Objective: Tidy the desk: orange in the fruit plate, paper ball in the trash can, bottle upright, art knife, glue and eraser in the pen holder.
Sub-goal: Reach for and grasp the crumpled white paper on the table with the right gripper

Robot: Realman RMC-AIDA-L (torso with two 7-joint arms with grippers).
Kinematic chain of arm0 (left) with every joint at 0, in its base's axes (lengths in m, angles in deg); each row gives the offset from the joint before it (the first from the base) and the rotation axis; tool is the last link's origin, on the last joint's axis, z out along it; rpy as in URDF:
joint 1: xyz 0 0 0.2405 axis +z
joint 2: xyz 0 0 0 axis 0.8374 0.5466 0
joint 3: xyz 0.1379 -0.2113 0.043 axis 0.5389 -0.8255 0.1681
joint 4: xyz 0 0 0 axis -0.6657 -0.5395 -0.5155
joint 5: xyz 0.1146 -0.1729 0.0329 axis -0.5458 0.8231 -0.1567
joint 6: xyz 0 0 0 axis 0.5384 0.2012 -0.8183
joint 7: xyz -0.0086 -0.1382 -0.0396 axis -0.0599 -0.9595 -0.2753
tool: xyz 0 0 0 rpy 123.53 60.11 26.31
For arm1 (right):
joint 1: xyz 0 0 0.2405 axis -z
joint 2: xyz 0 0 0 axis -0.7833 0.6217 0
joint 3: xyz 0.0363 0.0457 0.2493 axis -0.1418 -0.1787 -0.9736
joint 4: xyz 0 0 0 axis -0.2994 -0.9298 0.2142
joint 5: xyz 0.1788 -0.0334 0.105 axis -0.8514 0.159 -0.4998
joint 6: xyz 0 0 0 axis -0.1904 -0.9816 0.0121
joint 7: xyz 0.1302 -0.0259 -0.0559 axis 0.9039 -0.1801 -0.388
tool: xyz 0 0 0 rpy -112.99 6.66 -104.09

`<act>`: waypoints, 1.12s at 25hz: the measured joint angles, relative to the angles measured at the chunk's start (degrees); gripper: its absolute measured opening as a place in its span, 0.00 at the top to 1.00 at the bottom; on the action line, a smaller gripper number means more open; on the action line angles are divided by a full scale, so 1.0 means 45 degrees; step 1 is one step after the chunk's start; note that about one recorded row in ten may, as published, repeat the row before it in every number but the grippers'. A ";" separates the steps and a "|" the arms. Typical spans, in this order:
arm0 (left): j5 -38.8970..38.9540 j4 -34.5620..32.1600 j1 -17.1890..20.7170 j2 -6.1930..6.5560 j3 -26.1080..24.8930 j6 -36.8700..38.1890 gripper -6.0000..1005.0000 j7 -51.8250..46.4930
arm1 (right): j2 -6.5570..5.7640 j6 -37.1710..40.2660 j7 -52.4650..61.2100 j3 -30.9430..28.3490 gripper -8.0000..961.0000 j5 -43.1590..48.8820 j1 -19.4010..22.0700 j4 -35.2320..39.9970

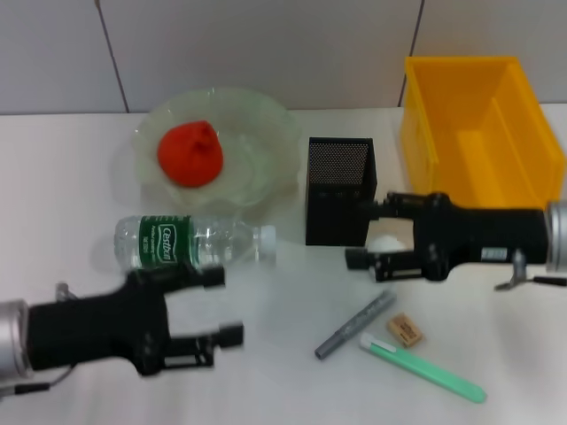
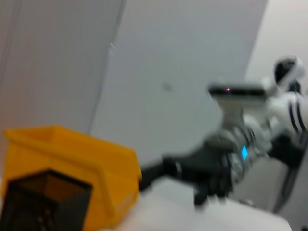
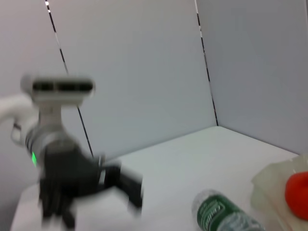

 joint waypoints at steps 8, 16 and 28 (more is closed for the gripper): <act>-0.1161 0.0156 0.0056 -0.0298 -0.0019 -0.0050 0.18 0.0789 | 0.0006 0.1319 0.7664 0.1572 0.14 0.1295 -0.0684 0.5555; -0.1171 0.0196 0.0130 -0.0394 -0.0026 -0.0389 0.18 0.0905 | -0.0037 0.2616 1.0612 0.2102 0.14 0.4115 -0.2456 0.6944; -0.1138 0.0191 0.0114 -0.0448 -0.0026 -0.0576 0.18 0.0901 | 0.0202 0.1486 1.3462 0.3857 0.14 0.8496 -0.3263 0.7016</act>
